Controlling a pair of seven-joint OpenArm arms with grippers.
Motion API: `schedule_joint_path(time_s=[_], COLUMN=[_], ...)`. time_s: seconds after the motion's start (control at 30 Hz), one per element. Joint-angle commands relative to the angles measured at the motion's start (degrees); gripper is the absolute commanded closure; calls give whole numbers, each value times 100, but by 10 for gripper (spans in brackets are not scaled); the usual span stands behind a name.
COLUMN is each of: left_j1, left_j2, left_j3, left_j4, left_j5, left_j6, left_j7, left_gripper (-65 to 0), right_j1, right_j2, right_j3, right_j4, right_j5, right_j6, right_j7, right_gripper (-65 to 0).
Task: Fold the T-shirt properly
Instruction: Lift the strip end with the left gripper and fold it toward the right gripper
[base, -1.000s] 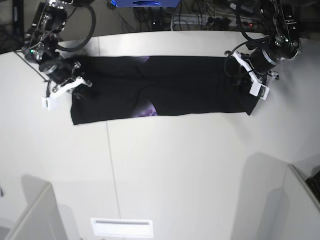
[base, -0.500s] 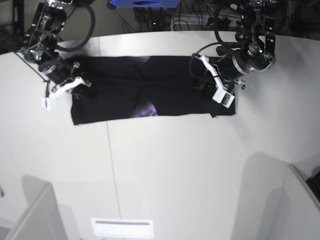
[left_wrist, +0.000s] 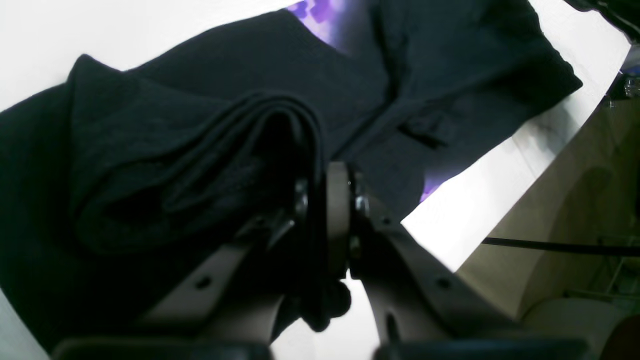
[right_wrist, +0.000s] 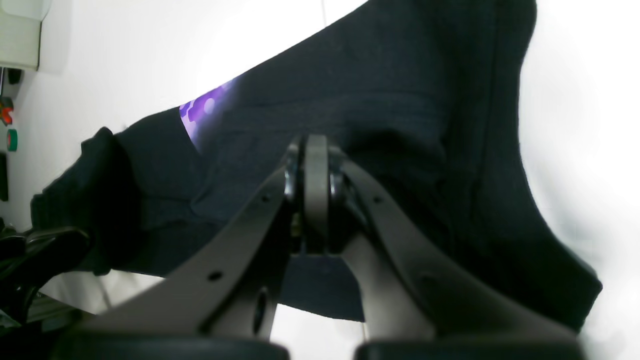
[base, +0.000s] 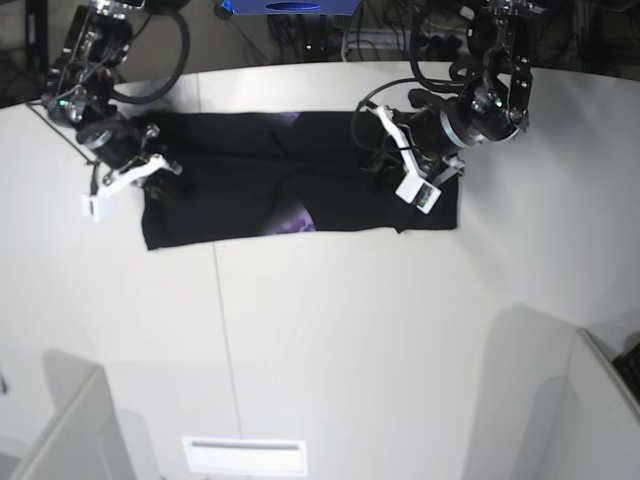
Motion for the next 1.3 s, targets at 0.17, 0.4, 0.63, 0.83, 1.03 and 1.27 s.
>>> schedule_joint_path(time_s=[0.17,0.4,0.63,0.83,1.03,1.27], left_j1=[-141,-141,-141,-150,-220,-220], left_j2=[167,238,238,238,238,238], left_j3=[-4,-4,374,480,524,524], left_j4=[115,115,115,115,107,89], left_j5=[-122,-122,-122,-131,-131,-149], left_j6=[-26,-26,291,378,378,378], left_j7=[-87,-78,-113,-113,-113,-87], left_gripper=[0,0,0,0,0,0], right_j1=[53,53,62,62,62,62], right_j2=[52,52,52,52,52,52], right_j3=[34,34,34,34,34,34], right_j4=[72,72,72,72,72,72], right_j5=[81,81,81,81,81,81], right_j6=[28,28,28,28,28,28], right_j7=[104,104,104,104,104,104], right_gripper=[0,0,0,0,0,0])
